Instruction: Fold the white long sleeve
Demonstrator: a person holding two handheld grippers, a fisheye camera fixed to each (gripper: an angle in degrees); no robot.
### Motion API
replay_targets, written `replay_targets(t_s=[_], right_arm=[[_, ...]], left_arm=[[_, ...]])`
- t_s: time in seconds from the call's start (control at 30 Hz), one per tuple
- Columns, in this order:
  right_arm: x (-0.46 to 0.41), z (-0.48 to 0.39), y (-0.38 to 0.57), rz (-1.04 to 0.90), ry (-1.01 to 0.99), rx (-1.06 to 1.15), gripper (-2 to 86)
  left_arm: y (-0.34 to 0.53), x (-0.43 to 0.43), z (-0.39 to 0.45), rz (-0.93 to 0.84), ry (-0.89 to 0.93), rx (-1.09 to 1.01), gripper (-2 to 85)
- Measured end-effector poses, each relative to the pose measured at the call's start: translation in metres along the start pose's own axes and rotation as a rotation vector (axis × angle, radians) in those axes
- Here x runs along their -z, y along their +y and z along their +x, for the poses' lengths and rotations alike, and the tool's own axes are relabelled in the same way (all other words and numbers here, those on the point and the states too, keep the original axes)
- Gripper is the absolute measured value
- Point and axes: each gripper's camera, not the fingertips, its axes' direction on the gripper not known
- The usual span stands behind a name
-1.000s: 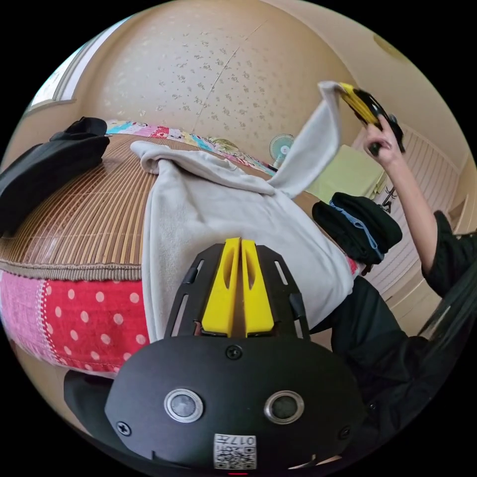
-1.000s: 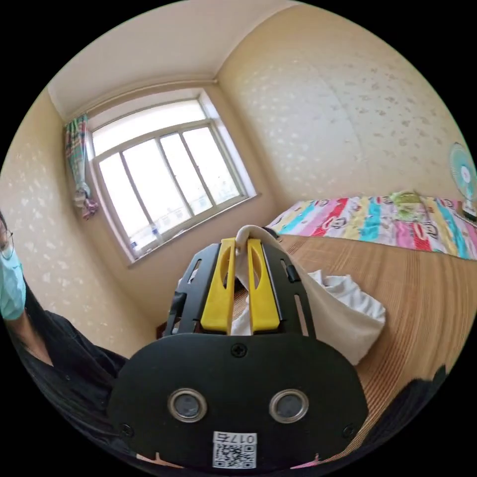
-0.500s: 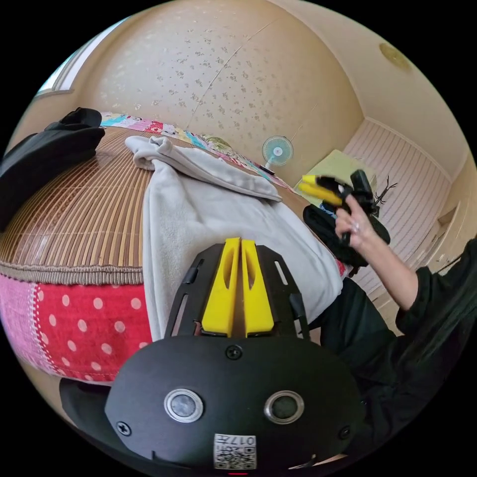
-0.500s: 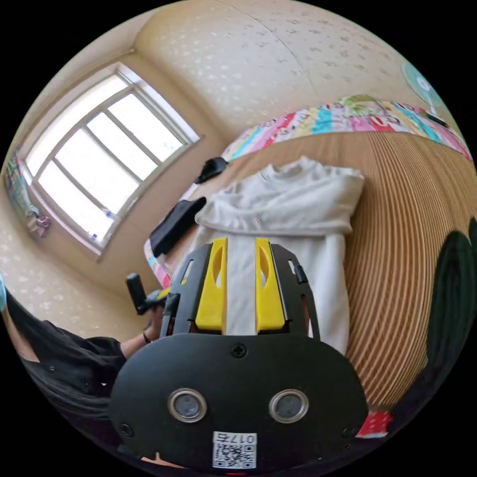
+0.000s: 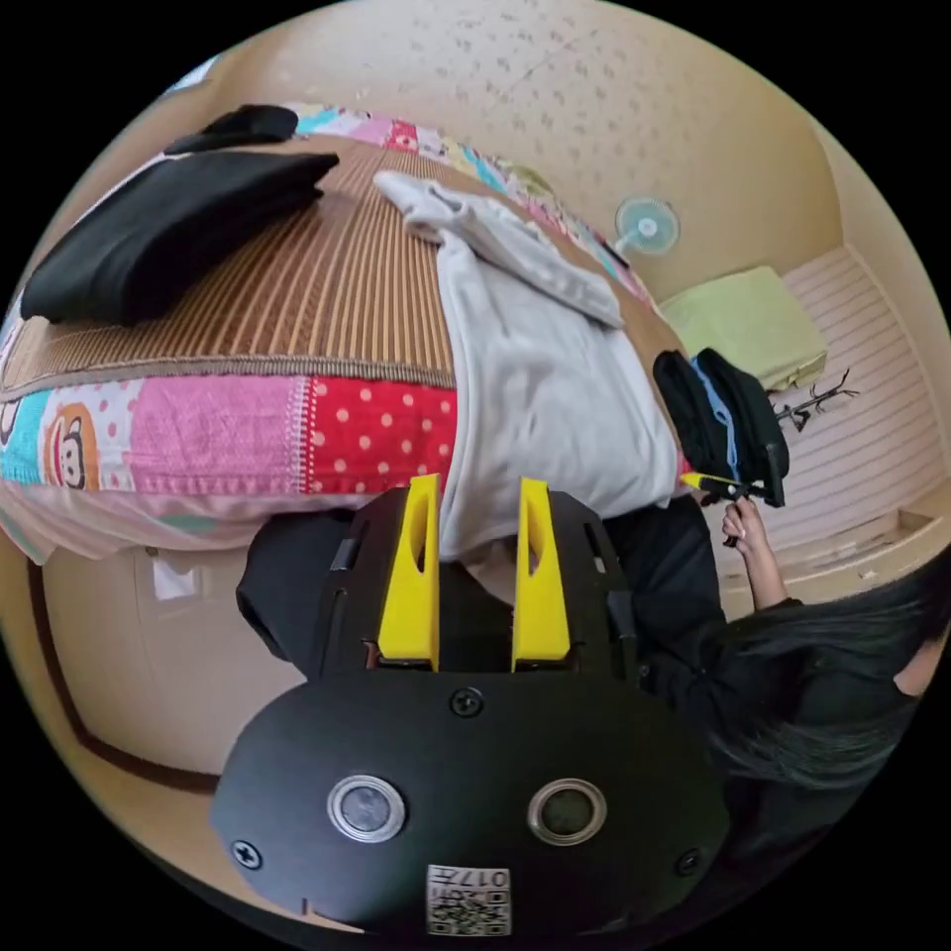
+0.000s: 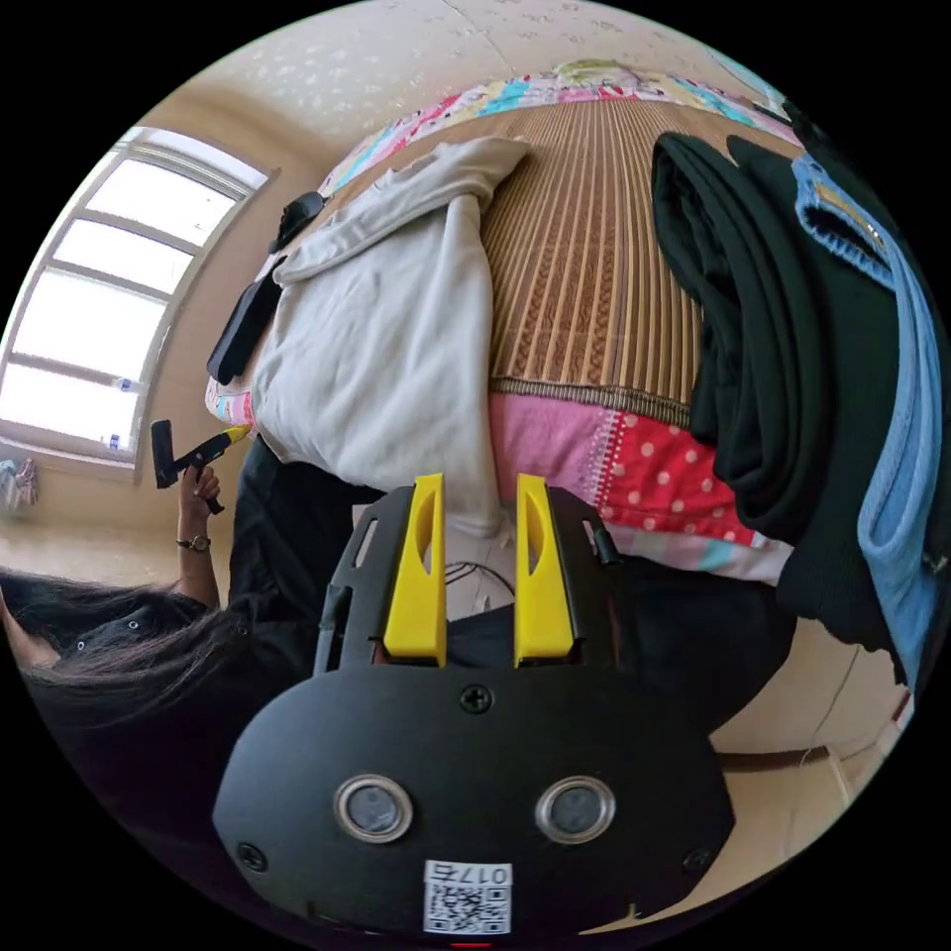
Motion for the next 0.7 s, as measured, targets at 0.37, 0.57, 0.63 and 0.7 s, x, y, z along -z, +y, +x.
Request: replay_targets(t_s=[0.37, 0.57, 0.63, 0.7], right_arm=[[-0.02, 0.017, -0.027, 0.002, -0.137, -0.072, 11.1], [-0.027, 0.025, -0.02, -0.065, -0.196, -0.021, 8.0], [-0.03, 0.025, -0.016, -0.086, -0.195, -0.012, 6.4], [-0.018, 0.027, -0.006, -0.046, -0.275, 0.02, 4.0]], left_arm=[[-0.067, -0.046, -0.005, -0.432, -0.005, -0.144, 7.3], [-0.059, 0.01, -0.008, -0.362, 0.281, -0.257, 4.0], [-0.051, 0.038, -0.015, -0.272, 0.447, -0.274, 3.9], [-0.041, 0.086, -0.029, -0.093, 0.669, -0.295, 3.8]])
